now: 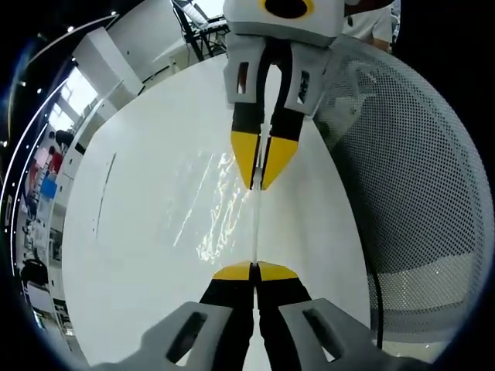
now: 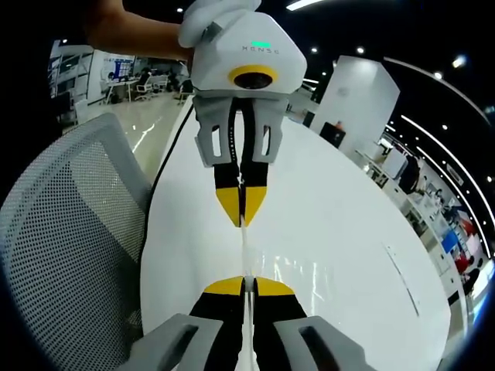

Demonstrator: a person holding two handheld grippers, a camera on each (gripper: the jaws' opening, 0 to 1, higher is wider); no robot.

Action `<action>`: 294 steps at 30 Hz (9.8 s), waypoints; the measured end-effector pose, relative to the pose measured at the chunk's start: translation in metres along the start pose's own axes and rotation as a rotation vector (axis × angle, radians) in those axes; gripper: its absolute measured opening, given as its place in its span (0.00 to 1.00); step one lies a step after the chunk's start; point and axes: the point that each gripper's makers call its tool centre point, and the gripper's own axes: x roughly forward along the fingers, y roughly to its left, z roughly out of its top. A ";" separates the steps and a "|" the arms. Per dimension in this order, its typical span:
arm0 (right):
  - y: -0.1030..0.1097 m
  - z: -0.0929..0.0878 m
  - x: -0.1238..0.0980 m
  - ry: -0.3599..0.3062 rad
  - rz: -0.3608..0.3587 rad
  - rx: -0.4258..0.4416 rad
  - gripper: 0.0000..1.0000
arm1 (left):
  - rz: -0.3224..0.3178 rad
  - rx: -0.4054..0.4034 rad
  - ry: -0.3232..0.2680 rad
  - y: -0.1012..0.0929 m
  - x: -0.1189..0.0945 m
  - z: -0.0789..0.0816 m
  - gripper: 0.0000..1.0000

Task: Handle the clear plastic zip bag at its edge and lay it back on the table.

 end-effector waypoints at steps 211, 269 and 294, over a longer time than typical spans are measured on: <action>-0.020 -0.032 -0.029 0.051 -0.081 0.106 0.00 | 0.129 -0.043 -0.017 0.025 -0.011 -0.018 0.00; -0.039 -0.004 -0.033 -0.010 -0.104 0.152 0.08 | 0.169 -0.008 -0.071 0.023 -0.011 0.014 0.00; -0.027 -0.013 -0.027 0.016 -0.088 0.126 0.00 | 0.184 -0.025 -0.161 0.021 -0.018 0.037 0.00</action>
